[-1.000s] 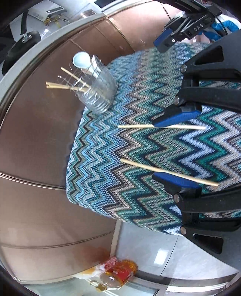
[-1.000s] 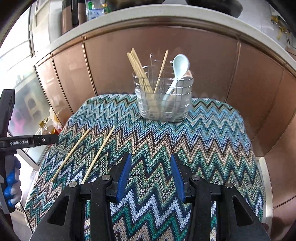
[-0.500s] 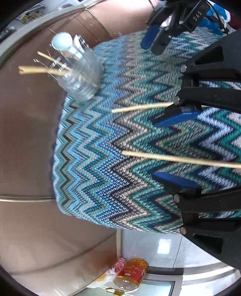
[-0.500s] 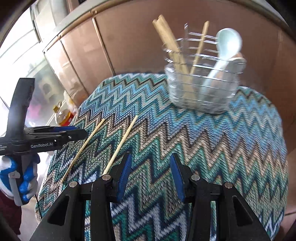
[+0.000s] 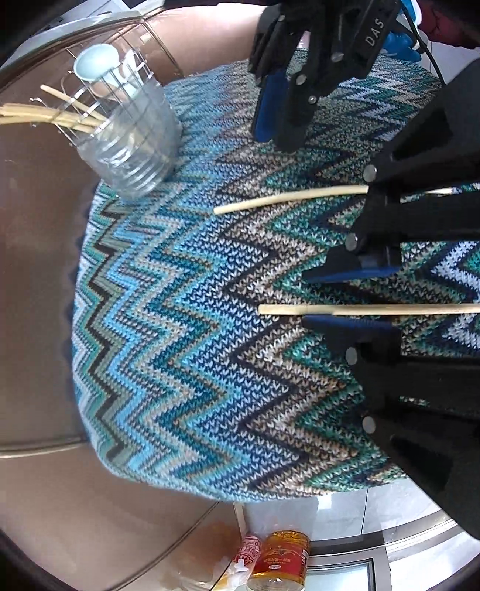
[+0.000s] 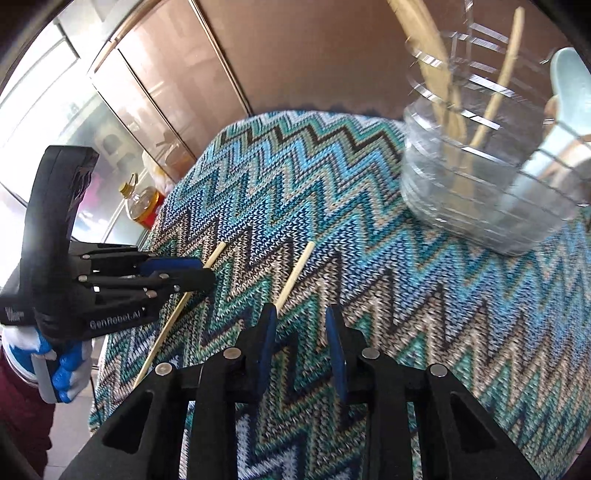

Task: Organize utensils
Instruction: 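Grasp a chopstick with the left tool while the right tool grasps another chopstick, then lift both chopsticks and lower them into the clear holder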

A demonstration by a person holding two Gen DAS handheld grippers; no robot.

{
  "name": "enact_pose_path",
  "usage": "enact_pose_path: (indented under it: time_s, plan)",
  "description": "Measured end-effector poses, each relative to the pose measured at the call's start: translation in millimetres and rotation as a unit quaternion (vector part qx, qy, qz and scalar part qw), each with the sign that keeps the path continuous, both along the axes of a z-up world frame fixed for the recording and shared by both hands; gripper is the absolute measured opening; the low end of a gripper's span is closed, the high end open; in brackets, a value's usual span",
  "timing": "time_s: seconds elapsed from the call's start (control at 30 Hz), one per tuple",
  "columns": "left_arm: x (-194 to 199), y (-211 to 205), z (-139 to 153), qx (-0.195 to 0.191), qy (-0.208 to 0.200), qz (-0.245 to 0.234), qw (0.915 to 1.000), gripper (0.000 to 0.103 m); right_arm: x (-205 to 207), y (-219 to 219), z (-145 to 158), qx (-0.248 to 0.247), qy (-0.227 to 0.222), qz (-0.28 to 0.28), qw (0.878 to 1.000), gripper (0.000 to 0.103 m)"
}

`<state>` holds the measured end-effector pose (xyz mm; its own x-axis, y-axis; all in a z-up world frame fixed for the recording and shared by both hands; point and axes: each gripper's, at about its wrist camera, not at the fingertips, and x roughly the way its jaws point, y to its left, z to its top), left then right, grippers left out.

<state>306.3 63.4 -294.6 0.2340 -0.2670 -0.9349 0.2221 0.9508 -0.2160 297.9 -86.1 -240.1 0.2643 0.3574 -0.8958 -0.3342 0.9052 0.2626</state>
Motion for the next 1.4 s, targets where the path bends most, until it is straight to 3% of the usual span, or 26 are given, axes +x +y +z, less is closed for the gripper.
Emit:
enact_pose_path:
  time_s: [0.4, 0.67, 0.8, 1.07, 1.4]
  plan:
    - [2.5, 12.8, -8.1, -0.030, -0.004, -0.012, 0.9995, 0.006, 35.1, 41.5, -34.6, -0.053, 0.058, 0.019, 0.997, 0.016]
    - [-1.5, 18.5, -7.9, -0.044, -0.021, -0.018, 0.9987, 0.005, 39.2, 63.7, -40.2, -0.083, 0.048, 0.011, 0.995, 0.011]
    - [-4.9, 15.1, -5.7, -0.039, -0.029, -0.009, 0.9988, 0.005, 37.9, 56.5, -38.8, -0.058, 0.049, -0.004, 0.997, 0.006]
    - [-20.9, 14.3, 21.6, -0.028, -0.061, 0.010, 0.9977, 0.005, 13.1, 23.5, -8.0, 0.009, 0.026, -0.014, 1.000, 0.005]
    - [-61.3, 8.8, 67.9, -0.020, -0.104, 0.035, 0.9938, 0.004, -49.1, -34.3, 52.2, 0.085, -0.058, -0.029, 0.994, 0.005]
